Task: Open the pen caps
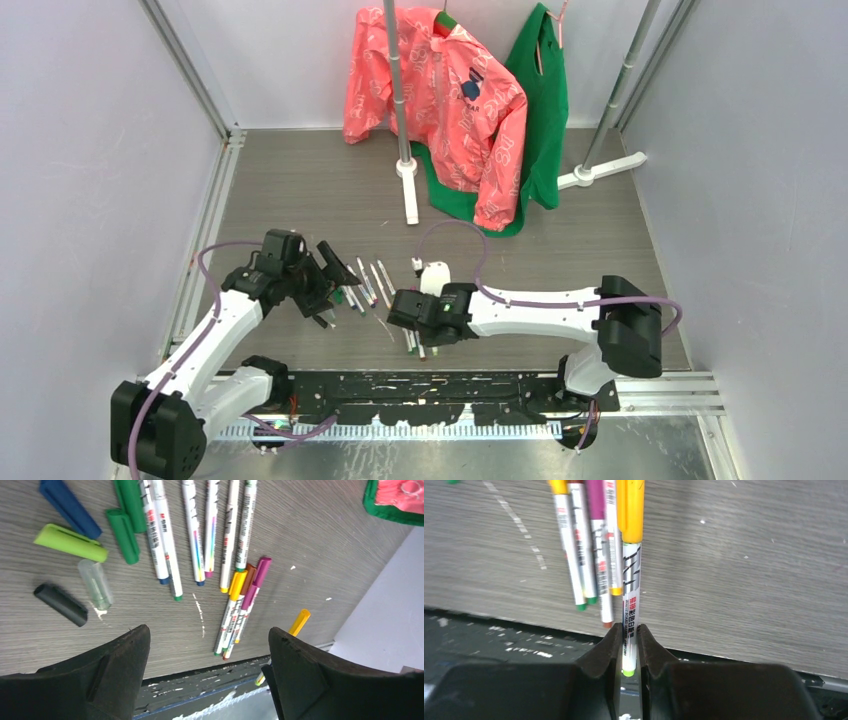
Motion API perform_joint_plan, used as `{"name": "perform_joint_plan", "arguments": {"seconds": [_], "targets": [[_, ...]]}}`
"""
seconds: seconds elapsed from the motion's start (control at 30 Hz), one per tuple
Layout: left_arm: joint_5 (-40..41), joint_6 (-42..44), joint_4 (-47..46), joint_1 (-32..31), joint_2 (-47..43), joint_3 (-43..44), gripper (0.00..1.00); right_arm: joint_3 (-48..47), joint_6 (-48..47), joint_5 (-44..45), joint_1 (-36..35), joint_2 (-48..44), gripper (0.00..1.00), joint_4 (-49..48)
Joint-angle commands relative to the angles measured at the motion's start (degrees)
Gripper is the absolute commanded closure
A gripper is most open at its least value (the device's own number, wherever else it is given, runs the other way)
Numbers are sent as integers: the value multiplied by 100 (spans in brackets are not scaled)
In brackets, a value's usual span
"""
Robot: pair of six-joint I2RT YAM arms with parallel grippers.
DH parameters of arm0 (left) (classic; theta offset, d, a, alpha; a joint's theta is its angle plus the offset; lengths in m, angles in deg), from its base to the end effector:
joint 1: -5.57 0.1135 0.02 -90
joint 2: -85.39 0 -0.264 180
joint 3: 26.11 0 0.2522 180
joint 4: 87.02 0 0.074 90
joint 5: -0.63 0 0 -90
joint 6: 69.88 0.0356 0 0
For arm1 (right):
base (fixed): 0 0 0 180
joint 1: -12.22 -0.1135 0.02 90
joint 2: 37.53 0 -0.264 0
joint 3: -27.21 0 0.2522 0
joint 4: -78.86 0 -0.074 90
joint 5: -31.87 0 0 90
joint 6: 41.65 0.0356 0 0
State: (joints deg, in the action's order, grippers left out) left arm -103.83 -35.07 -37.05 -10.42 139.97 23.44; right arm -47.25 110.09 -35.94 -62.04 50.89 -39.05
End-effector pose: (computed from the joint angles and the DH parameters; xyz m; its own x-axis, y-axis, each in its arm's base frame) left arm 0.1710 -0.0583 0.2177 -0.7816 -0.6031 -0.1595 -0.4157 0.6941 -0.5877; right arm 0.0898 0.2690 0.2127 -0.8879 -0.1438 -0.4370 -0.1784 0.9832 0.0388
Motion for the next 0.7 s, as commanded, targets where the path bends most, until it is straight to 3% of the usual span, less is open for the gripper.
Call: {"name": "perform_joint_plan", "arguments": {"seconds": [0.0, 0.2, 0.67], "targets": [[-629, -145, -522, 24, 160, 350, 14, -642, -659, -148, -6, -216, 99, -5], [-951, -390, -850, 17, 402, 436, 21, -1160, -998, -681, 63, 113, 99, -309], [-1076, -271, -878, 8, 357, 411, 24, -2567, -1469, -1388, 260, 1315, 99, -361]]}}
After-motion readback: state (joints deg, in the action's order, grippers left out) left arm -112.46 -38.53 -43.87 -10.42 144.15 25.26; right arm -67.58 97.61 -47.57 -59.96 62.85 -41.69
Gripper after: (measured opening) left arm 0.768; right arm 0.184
